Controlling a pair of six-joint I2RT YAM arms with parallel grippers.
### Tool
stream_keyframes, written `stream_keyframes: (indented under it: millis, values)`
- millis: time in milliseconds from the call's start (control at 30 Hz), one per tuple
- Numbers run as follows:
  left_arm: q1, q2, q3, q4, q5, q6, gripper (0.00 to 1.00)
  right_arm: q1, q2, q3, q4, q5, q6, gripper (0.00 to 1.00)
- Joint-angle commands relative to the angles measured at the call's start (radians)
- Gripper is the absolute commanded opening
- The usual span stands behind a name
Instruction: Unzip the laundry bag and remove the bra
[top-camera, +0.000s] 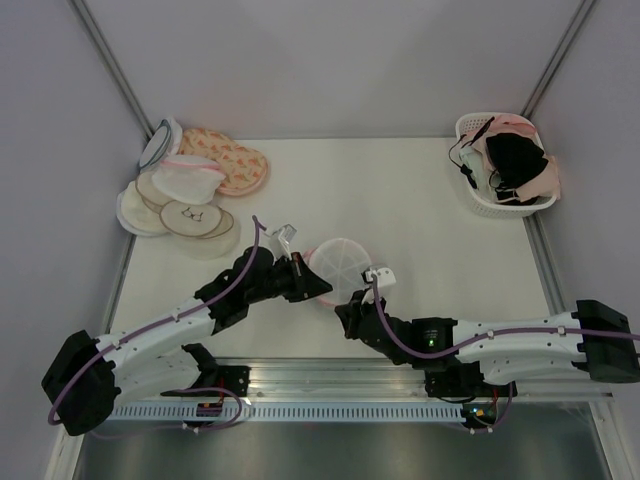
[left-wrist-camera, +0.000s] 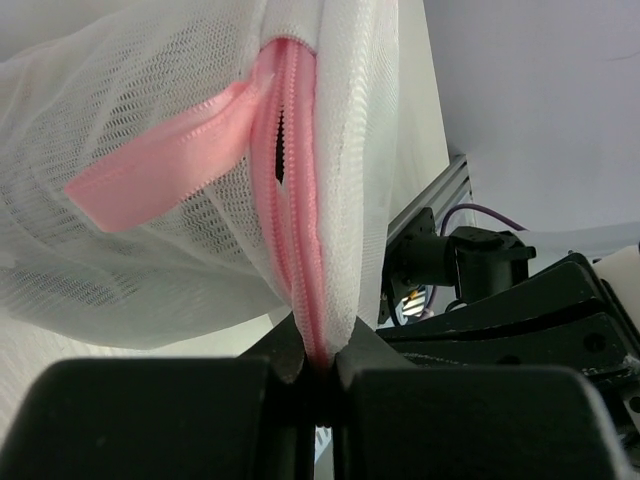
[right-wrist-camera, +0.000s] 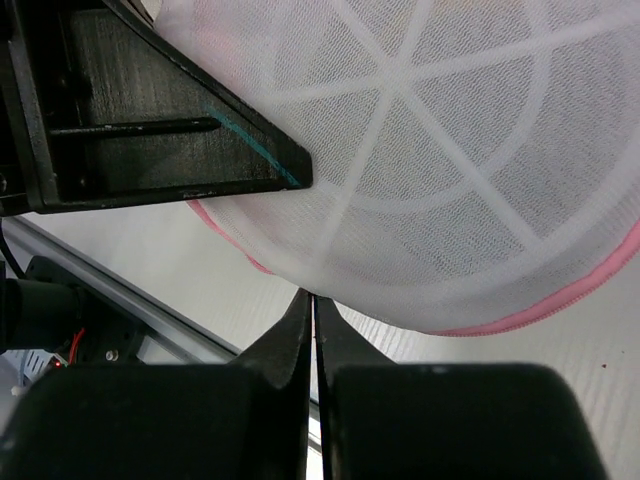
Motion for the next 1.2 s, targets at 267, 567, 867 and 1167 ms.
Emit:
stream_keyframes:
  millis: [267, 567, 867, 1167]
  values:
    - [-0.009, -0.052, 0.017, -0.071, -0.057, 0.05, 0.02, -0.001, -0.001, 0.154, -0.624, 0.036, 0.122, 0.01]
    - [-0.004, 0.006, 0.099, -0.153, -0.055, 0.182, 0.02, -0.004, 0.023, 0.18, -0.971, 0.212, 0.337, 0.0]
    - [0.044, 0.28, 0.358, -0.085, -0.041, 0.267, 0.33, -0.003, -0.086, 0.102, -0.679, 0.122, 0.112, 0.0]
    - [0.044, 0.238, 0.289, -0.172, -0.163, 0.127, 0.9, -0.004, -0.105, 0.066, -0.571, 0.099, 0.064, 0.01]
